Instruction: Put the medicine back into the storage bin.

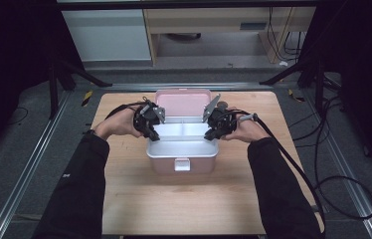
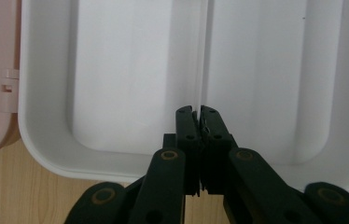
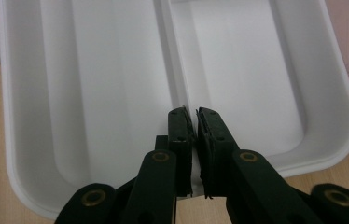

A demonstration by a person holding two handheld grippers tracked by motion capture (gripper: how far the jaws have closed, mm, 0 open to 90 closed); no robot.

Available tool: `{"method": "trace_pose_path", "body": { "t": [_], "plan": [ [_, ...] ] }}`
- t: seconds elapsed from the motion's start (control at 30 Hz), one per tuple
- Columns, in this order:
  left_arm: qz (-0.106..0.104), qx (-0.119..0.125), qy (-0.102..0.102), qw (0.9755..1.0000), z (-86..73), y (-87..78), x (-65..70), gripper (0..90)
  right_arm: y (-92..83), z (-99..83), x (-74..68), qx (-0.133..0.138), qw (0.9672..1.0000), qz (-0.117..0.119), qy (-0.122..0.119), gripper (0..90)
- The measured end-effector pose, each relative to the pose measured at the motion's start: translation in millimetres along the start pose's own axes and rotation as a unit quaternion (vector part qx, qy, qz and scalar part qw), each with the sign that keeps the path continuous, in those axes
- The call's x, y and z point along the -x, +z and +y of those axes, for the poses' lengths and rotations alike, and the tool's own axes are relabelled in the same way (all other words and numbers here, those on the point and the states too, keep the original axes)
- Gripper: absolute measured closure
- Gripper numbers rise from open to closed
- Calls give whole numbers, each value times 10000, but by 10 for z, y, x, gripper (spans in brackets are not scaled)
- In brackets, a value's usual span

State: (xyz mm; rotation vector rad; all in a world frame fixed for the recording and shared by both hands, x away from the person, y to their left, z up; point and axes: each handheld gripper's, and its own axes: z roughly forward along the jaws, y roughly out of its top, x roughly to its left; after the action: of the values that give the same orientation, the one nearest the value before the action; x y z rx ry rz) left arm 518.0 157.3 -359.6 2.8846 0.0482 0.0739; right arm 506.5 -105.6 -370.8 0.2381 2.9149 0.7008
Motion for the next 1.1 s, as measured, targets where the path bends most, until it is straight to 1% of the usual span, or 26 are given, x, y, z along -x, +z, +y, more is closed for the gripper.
{"method": "trace_pose_path", "body": {
  "t": [0.1, 0.17, 0.23, 0.3, 0.33, 0.37, 0.4, 0.43, 0.5, 0.53, 0.57, 0.6, 0.63, 0.67, 0.7, 0.73, 0.77, 0.83, 0.87, 0.9, 0.93, 0.97, 1.0, 1.03, 1.07, 1.1],
  "plan": [
    [40, -79, 45, 10000, 25, -1, 55, 868, -15, -5, -50, -39, 10000, 3, 32, 836],
    [179, -73, 37, 9998, 39, -19, 79, 815, -37, -10, -56, 44, 9998, -37, 194, 790],
    [321, 27, -1, 9995, 36, -89, 102, 763, -126, -26, -53, 465, 9983, -193, 285, 706],
    [523, 338, -97, 9980, 12, -207, 131, 718, -248, -36, -68, 787, 9948, -397, 502, 618],
    [575, 457, -128, 9972, -1, -258, 138, 707, -307, -44, -89, 934, 9927, -532, 541, 563],
    [670, 635, -226, 9955, -24, -321, 152, 678, -347, -51, -108, 1038, 9906, -668, 588, 513],
    [793, 846, -362, 9926, -61, -397, 162, 653, -395, -68, -127, 1166, 9879, -771, 675, 505],
    [844, 1027, -551, 9896, -99, -447, 173, 640, -449, -96, -149, 1229, 9857, -866, 762, 476],
    [1042, 1331, -806, 9823, -185, -524, 181, 598, -520, -147, -178, 1312, 9801, -1127, 970, 407],
    [1101, 1442, -1032, 9780, -226, -549, 187, 588, -552, -181, -186, 1395, 9765, -1245, 1067, 376],
    [1151, 1562, -1220, 9734, -266, -567, 187, 555, -583, -216, -192, 1500, 9719, -1351, 1211, 353],
    [1213, 1623, -1298, 9706, -296, -577, 191, 519, -613, -253, -192, 1586, 9679, -1435, 1322, 352],
    [1319, 1766, -1497, 9638, -350, -583, 198, 513, -634, -279, -193, 1624, 9651, -1490, 1417, 341],
    [1361, 1842, -1633, 9596, -375, -586, 194, 478, -667, -326, -193, 1700, 9589, -1551, 1663, 300],
    [1417, 2056, -1844, 9506, -421, -576, 185, 455, -679, -349, -194, 1756, 9558, -1590, 1740, 293],
    [1466, 2151, -1937, 9459, -449, -569, 175, 451, -694, -381, -194, 1796, 9526, -1629, 1837, 293],
    [1569, 2244, -2096, 9387, -481, -557, 161, 449, -701, -397, -194, 1796, 9507, -1667, 1899, 286],
    [1774, 2443, -2453, 9212, -536, -518, 123, 433, -704, -432, -184, 1777, 9472, -1752, 2015, 260],
    [1884, 2605, -2635, 9095, -561, -500, 104, 425, -699, -445, -176, 1762, 9457, -1788, 2064, 250],
    [1950, 2756, -2804, 8985, -584, -488, 84, 424, -695, -456, -166, 1733, 9441, -1866, 2095, 235],
    [1986, 2915, -2936, 8885, -602, -476, 66, 425, -686, -464, -153, 1722, 9421, -1933, 2133, 226],
    [2006, 3040, -3042, 8802, -615, -462, 45, 424, -678, -472, -136, 1725, 9398, -1977, 2187, 226],
    [2044, 3094, -3101, 8754, -620, -448, 29, 421, -670, -479, -118, 1740, 9377, -2016, 2231, 222],
    [2149, 3113, -3233, 8674, -624, -421, 0, 419, -663, -484, -104, 1770, 9360, -2038, 2259, 222],
    [2162, 3123, -3293, 8645, -626, -405, -16, 412, -651, -488, -77, 1834, 9312, -2105, 2343, 218],
    [2156, 3153, -3324, 8623, -626, -384, -39, 406, -645, -489, -63, 1876, 9291, -2131, 2371, 218]
  ]
}}
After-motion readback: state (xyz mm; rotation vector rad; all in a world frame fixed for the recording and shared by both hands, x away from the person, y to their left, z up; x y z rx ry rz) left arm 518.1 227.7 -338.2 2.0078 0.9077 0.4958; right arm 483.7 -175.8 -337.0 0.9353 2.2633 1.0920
